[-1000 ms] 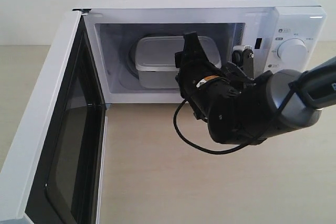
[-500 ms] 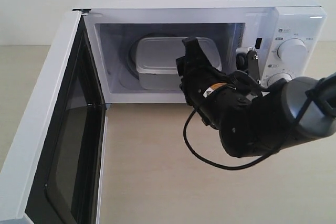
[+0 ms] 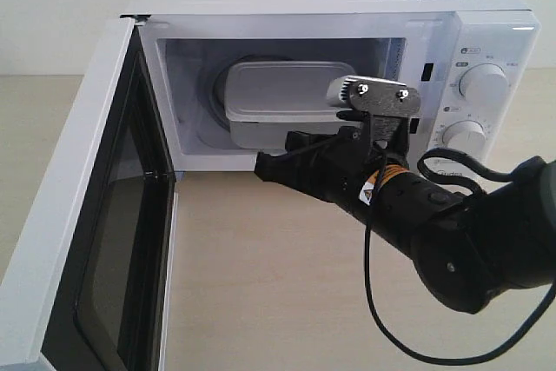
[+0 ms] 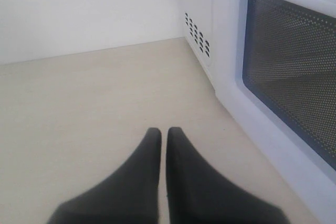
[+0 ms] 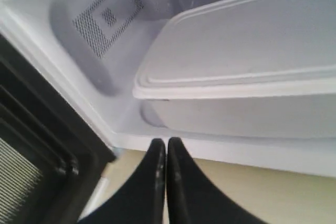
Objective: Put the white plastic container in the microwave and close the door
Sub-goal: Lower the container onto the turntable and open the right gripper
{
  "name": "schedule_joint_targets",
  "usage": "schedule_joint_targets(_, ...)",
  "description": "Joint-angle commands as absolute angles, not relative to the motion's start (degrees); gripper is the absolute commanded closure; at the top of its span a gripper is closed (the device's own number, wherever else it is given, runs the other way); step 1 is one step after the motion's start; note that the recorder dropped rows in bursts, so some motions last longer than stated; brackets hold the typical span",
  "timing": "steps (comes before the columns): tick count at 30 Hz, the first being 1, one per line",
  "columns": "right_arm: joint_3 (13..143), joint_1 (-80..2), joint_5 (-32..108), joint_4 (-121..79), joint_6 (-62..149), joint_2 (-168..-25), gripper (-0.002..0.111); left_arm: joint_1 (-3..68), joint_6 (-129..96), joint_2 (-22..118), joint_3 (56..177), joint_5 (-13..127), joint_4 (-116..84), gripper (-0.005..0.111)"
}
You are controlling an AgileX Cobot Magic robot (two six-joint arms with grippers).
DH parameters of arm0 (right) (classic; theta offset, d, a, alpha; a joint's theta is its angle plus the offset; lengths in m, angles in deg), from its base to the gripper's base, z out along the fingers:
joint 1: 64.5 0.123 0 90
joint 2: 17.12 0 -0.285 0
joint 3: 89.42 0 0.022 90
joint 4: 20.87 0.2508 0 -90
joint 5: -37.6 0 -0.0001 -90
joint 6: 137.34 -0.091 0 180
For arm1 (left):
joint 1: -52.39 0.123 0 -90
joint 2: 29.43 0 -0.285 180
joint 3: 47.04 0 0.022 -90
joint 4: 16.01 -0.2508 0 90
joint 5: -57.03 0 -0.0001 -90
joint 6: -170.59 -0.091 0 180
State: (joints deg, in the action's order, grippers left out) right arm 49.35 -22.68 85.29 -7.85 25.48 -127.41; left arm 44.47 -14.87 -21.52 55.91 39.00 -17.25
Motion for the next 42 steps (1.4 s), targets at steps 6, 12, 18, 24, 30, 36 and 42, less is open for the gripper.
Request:
schedule_joint_targets(6,54.73,-22.77,84.09,0.57,43.76,-132.73,0.108,44.69,-15.03,-21.65,55.74,39.01,-17.29,0.102)
schedule_joint_targets(12,59.56,-22.77,83.05,6.32,47.04,-137.38,0.108,44.69,-15.03,-21.65,55.74,39.01,-17.29,0.102)
schedule_joint_targets(18,63.64,-22.88,82.29,9.59,51.3,-140.24,0.108,44.69,-15.03,-21.65,55.74,39.01,-17.29,0.102)
schedule_joint_targets(24,68.98,-23.34,77.89,14.99,56.67,-142.48,0.108,44.69,-15.03,-21.65,55.74,39.01,-17.29,0.102)
schedule_joint_targets(30,70.9,-25.21,76.16,14.96,56.83,-142.76,0.108,44.69,-15.03,-21.65,55.74,39.01,-17.29,0.102)
schedule_joint_targets(36,72.56,-27.95,71.24,15.68,56.83,-142.76,0.108,44.69,-15.03,-21.65,55.74,39.01,-17.29,0.102)
schedule_joint_targets(42,72.96,-27.94,70.0,13.48,56.95,-142.76,0.108,44.69,-15.03,-21.65,55.74,39.01,-17.29,0.102)
